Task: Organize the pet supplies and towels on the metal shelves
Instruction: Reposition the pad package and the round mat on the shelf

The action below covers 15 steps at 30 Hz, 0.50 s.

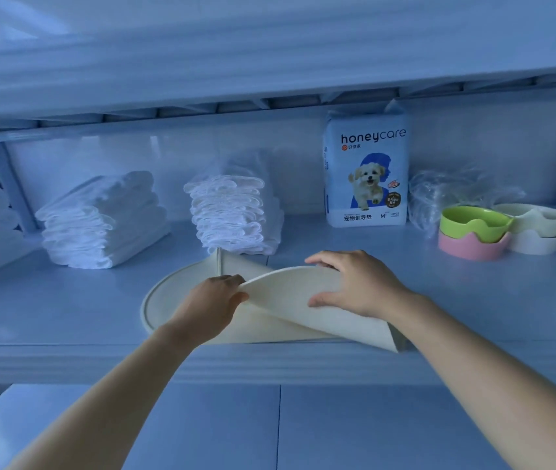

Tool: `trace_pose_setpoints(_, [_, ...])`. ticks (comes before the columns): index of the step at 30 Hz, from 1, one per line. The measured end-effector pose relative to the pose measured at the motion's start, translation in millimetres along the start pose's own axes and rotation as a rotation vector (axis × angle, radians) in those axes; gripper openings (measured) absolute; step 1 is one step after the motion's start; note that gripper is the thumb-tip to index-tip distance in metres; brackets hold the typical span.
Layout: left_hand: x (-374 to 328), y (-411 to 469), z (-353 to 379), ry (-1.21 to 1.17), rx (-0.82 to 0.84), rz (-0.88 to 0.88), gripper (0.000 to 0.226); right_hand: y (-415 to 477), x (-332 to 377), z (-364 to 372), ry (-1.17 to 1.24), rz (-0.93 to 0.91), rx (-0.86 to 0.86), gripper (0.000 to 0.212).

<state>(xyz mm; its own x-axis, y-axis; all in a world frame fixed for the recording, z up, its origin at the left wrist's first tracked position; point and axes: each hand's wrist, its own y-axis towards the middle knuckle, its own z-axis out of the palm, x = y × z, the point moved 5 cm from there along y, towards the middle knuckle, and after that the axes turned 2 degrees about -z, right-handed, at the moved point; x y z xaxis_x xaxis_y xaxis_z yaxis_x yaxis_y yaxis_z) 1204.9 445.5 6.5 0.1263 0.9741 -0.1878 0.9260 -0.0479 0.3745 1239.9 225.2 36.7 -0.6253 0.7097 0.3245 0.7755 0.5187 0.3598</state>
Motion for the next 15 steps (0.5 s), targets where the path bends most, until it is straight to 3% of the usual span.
trace_pose_setpoints(7, [43.4, -46.9, -16.6, -0.106, -0.011, -0.126, 0.024, 9.0, 39.5, 29.0, -0.048, 0.07, 0.021, 0.049])
trace_pose_setpoints(15, [60.3, -48.2, -11.3, -0.2, -0.095, -0.152, 0.032, 39.3, 49.4, 39.9, -0.12, 0.071, -0.044, 0.037])
